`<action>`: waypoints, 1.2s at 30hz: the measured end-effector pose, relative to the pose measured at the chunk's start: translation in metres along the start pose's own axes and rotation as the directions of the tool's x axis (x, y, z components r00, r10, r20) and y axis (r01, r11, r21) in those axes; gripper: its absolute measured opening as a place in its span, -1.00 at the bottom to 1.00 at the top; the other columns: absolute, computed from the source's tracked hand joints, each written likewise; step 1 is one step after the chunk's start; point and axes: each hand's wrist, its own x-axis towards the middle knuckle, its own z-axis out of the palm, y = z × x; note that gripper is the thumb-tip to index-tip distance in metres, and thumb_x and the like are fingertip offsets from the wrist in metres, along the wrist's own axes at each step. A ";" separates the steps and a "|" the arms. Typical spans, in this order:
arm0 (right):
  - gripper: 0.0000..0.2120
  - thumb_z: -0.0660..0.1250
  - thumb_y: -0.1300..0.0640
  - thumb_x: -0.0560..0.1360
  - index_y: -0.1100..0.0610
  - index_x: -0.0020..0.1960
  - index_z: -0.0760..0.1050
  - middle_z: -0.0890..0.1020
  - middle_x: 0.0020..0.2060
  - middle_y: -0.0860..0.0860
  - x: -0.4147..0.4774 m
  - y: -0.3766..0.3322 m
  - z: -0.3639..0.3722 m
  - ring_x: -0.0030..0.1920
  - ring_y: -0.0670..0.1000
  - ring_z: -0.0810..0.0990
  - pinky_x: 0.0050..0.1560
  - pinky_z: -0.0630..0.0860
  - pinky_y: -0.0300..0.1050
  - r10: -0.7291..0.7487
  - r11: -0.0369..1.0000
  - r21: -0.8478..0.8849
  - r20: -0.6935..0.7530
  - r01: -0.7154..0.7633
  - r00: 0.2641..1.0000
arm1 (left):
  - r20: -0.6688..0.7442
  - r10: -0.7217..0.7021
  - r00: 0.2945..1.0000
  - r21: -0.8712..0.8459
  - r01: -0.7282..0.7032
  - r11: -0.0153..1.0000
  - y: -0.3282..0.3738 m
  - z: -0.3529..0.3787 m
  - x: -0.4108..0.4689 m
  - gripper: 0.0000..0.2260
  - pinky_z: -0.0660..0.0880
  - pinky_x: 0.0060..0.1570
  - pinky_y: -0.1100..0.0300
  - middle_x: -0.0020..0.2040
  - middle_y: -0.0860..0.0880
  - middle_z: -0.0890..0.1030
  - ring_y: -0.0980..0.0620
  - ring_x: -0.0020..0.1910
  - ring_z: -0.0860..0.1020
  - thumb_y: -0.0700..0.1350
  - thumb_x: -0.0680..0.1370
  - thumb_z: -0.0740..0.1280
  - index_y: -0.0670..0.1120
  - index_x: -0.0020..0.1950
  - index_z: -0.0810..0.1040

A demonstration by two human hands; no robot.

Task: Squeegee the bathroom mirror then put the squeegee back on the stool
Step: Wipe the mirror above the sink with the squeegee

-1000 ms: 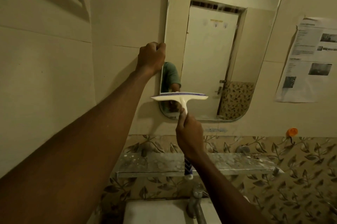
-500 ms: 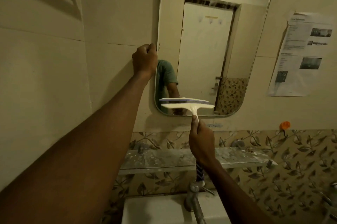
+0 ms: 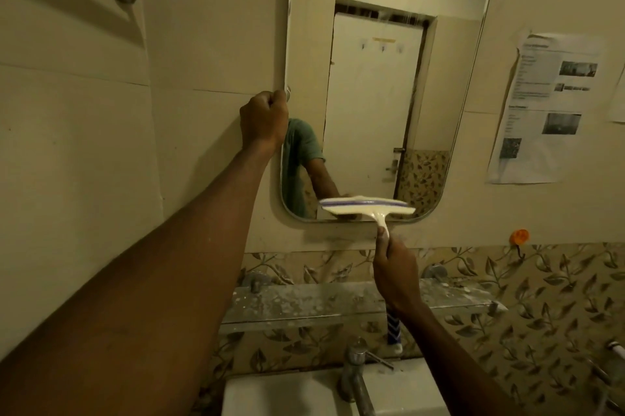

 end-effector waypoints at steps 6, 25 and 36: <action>-0.58 0.06 0.06 0.66 0.04 -0.35 0.39 0.40 -0.54 -0.08 -0.031 -0.014 0.013 -0.56 -0.16 0.40 -0.57 0.31 -0.32 0.012 0.992 0.126 0.079 -0.022 0.997 | 0.017 0.026 1.000 0.048 -0.027 0.998 0.005 -0.006 0.004 -0.65 0.46 -0.22 0.07 -0.32 -0.12 0.50 -0.08 -0.25 0.50 -0.03 0.60 0.11 -0.18 -0.25 0.51; -0.58 -0.03 -0.05 0.67 0.21 -0.05 0.47 0.46 -0.41 0.04 0.090 -0.050 -0.013 -0.47 -0.01 0.44 -0.49 0.48 -0.08 0.297 0.912 0.357 -0.235 -0.202 0.925 | 0.026 -0.036 0.999 0.067 0.035 0.997 0.013 -0.010 -0.001 -0.53 0.60 -0.11 -0.06 -0.33 -0.15 0.55 -0.18 -0.20 0.60 0.19 0.50 0.10 -0.13 -0.41 0.47; -0.56 -0.04 0.01 0.68 0.18 -0.14 0.50 0.49 -0.43 0.04 0.111 -0.066 -0.037 -0.48 -0.05 0.45 -0.53 0.36 -0.21 0.035 0.990 0.139 -0.204 -0.006 0.978 | 0.089 -0.097 0.991 0.070 0.091 0.993 0.020 -0.017 0.018 -0.51 0.64 -0.10 -0.08 -0.23 -0.20 0.66 -0.18 -0.24 0.65 0.17 0.49 0.06 -0.16 -0.23 0.60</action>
